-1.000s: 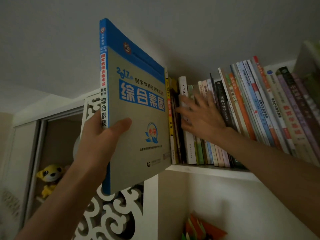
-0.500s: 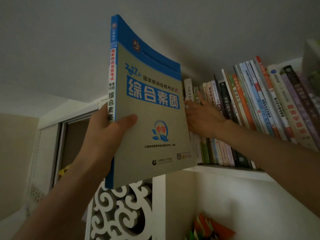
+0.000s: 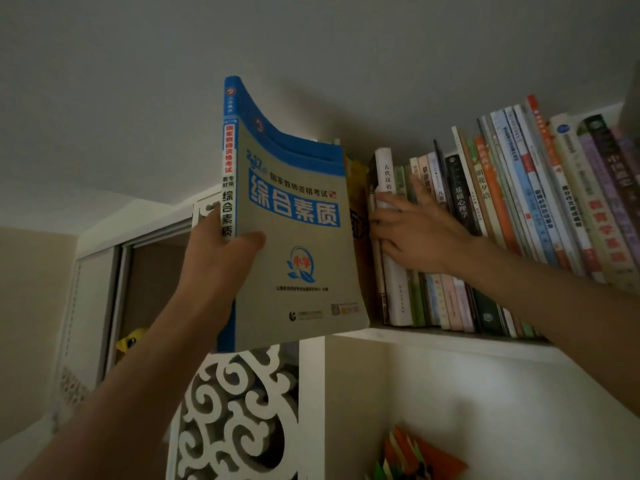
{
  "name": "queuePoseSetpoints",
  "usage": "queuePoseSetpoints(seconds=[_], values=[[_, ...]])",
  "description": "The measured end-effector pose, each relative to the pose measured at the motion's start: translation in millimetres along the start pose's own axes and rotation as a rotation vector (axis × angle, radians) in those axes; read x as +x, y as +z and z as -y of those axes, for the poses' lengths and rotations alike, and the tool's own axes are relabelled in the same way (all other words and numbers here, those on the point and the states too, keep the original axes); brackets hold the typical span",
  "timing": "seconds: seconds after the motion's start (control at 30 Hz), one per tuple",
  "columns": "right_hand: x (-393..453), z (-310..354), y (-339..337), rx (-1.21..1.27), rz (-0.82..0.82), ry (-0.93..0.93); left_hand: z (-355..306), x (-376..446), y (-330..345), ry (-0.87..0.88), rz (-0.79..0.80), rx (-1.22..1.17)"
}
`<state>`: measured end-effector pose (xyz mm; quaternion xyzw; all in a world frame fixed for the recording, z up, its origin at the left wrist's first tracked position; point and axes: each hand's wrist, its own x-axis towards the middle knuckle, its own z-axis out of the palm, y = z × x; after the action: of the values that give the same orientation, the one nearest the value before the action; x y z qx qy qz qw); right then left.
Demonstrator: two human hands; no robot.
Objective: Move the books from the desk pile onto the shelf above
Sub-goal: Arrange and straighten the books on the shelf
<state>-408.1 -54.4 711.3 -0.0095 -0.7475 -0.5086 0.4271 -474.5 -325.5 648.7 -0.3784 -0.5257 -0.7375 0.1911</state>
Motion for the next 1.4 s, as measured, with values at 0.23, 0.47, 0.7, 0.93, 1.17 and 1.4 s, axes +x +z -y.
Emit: queuePoseSetpoints(seconds=[0.23,0.47,0.7,0.93,1.17,1.4], values=[[0,7,-5,-0.023,-0.042,-0.010,-15,-7,6,0.070,0.044,-0.073],[-1,3,-2,0.004,-0.003,-0.019,-17,-7,21,0.096,0.077,-0.047],[2,8,2,0.107,-0.071,0.006,-14,8,36,0.124,0.068,-0.018],[4,11,-1,0.140,-0.041,0.032,26,17,62,0.073,0.070,0.047],[9,13,-5,0.076,0.043,0.041,64,26,101,0.099,-0.057,0.086],[7,17,-4,0.125,-0.024,0.152,101,47,144,0.212,-0.169,0.379]])
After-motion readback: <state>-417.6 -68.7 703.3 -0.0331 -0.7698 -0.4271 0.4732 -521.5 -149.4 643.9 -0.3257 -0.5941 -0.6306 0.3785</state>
